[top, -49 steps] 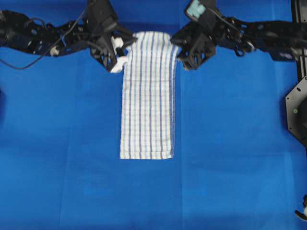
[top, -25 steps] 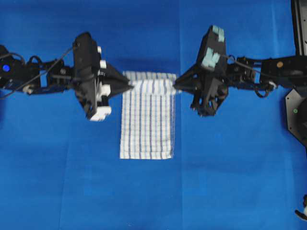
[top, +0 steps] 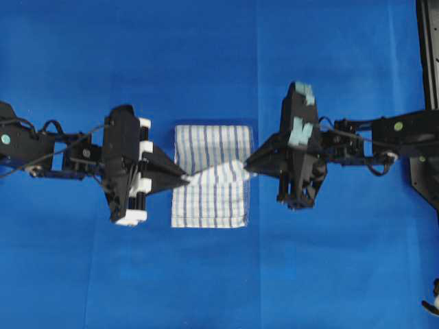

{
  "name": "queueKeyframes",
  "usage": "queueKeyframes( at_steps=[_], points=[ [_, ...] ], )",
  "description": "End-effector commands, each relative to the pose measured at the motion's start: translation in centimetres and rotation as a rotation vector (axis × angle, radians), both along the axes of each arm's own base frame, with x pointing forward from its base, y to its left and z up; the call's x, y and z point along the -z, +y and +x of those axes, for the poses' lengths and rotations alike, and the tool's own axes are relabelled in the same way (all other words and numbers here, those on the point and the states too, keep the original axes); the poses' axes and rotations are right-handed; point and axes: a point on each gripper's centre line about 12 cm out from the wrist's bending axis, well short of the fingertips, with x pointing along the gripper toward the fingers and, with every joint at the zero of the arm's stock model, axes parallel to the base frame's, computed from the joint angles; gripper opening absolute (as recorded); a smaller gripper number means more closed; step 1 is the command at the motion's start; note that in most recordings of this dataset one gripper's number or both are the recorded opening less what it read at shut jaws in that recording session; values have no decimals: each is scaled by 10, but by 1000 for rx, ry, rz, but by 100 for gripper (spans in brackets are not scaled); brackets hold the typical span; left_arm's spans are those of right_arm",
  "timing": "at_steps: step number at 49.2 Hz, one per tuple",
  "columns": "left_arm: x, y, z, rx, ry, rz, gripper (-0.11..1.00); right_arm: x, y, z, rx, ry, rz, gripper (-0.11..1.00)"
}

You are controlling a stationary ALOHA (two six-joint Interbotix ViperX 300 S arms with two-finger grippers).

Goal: Fold the blue towel.
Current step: 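Fold the far half over toward the near edge with both grippers, then open both grippers and release the folded towel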

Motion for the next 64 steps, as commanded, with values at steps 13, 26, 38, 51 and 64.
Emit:
queueKeyframes(
  at_steps=[13,26,38,51,64],
  points=[
    [21,-12,4,25,32,5,5,13,15,14,-14,-4,10,6],
    [42,-13,5,24,64,18,5,26,21,20,7,7,34,6],
    [42,-13,4,24,65,18,6,27,30,26,-8,6,39,6],
    [41,-18,5,37,61,17,22,29,35,24,-23,18,40,6],
    [39,-18,0,45,64,23,69,28,40,24,-34,14,42,50]
  ],
)
